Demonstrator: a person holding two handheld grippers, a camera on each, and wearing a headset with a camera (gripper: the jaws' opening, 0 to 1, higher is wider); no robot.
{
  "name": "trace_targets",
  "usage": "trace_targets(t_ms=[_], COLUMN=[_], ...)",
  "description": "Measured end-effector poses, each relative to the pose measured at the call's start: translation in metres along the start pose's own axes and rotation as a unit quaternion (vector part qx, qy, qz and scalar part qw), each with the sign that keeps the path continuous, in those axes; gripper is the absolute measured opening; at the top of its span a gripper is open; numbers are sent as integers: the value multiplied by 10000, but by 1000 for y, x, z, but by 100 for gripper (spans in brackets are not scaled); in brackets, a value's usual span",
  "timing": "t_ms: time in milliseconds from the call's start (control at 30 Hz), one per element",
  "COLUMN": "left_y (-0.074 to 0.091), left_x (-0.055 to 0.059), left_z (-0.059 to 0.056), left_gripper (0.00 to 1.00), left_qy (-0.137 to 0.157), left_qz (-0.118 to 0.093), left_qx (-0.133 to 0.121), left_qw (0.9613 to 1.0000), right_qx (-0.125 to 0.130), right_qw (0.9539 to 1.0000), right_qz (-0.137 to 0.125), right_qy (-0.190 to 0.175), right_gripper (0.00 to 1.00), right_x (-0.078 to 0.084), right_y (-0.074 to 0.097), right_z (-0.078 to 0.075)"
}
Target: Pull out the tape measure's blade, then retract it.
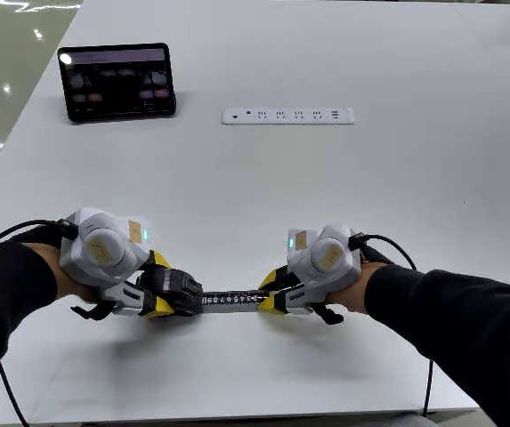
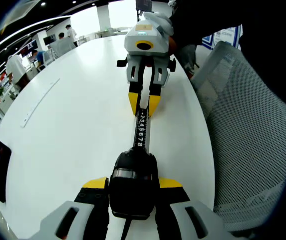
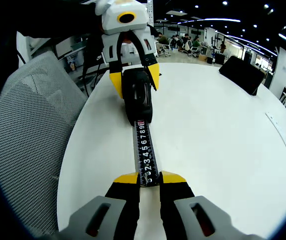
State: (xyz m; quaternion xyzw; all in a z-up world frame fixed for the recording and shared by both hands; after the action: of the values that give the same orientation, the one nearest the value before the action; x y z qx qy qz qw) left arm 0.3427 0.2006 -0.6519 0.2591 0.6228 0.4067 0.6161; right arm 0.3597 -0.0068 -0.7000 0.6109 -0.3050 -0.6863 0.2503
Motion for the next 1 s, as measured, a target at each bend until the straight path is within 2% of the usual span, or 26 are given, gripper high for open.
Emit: trace_targets(t_ms=[1000], left_y=[-1], left_x=[2], left_z=[0], left_gripper=[32], left_qy=[93], left_qz=[9], left_qx=[7], left_qw=[10000], right_qx=[41], right_qw=[9999], right_qz=[60], right_qy=[-156], right_gripper=[10], right_x=[26], right_y=[27], right_z=[-5])
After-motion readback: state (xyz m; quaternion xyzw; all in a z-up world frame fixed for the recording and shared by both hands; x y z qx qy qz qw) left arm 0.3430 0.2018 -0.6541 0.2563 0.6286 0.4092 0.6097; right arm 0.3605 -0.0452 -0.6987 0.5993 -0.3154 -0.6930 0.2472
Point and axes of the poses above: the centre of the closed fingertips' face, and the gripper's own axes: y roughly backward along the fingers, z roughly to its left, x roughly out of its underside, the point moved 8 cm from there along y, roughly backward along the fingers, and after that the axes turned 3 degrees about -y, right-handed, at the moved point
